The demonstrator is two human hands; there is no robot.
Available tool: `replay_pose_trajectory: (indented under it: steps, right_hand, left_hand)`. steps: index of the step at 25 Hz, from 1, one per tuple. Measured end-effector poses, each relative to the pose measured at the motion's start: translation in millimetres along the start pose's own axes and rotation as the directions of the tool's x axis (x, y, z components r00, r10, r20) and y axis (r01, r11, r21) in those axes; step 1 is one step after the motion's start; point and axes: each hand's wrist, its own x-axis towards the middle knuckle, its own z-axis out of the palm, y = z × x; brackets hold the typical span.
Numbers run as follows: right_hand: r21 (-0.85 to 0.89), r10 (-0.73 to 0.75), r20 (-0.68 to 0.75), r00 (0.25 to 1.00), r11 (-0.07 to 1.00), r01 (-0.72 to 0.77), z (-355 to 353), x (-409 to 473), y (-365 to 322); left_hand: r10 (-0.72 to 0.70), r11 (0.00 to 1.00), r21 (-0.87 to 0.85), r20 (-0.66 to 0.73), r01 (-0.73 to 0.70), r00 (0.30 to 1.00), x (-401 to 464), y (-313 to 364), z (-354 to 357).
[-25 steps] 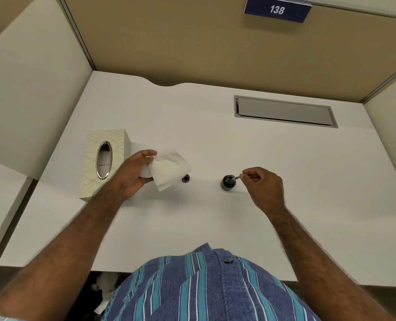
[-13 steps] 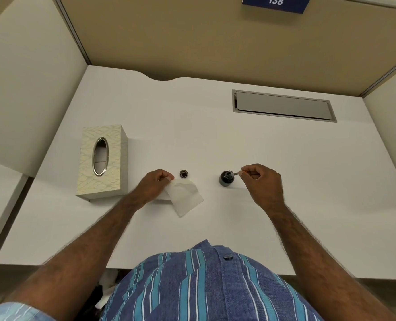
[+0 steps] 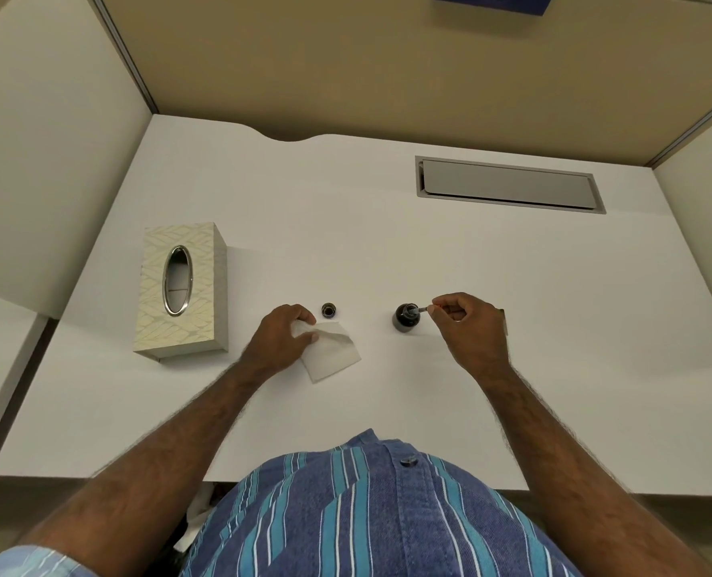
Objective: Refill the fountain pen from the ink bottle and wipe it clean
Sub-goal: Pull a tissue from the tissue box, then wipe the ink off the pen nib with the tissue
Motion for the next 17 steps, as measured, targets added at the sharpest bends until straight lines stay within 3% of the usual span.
replay_pose_trajectory:
  steps: [13, 17]
  right_hand:
    - [0.005, -0.037, -0.017, 0.999, 0.999, 0.037, -1.4, 0.8, 0.0]
    - [0.014, -0.024, -0.011, 1.000, 1.000, 0.024, -2.7, 1.1, 0.5]
  left_hand:
    - [-0.065, 0.974, -0.219, -0.050, 0.052, 0.997, 3.4, 7.5, 1.1]
    - [-0.164, 0.882, -0.442, 0.044, 0.166, 0.986, 3.7, 10.9, -2.3]
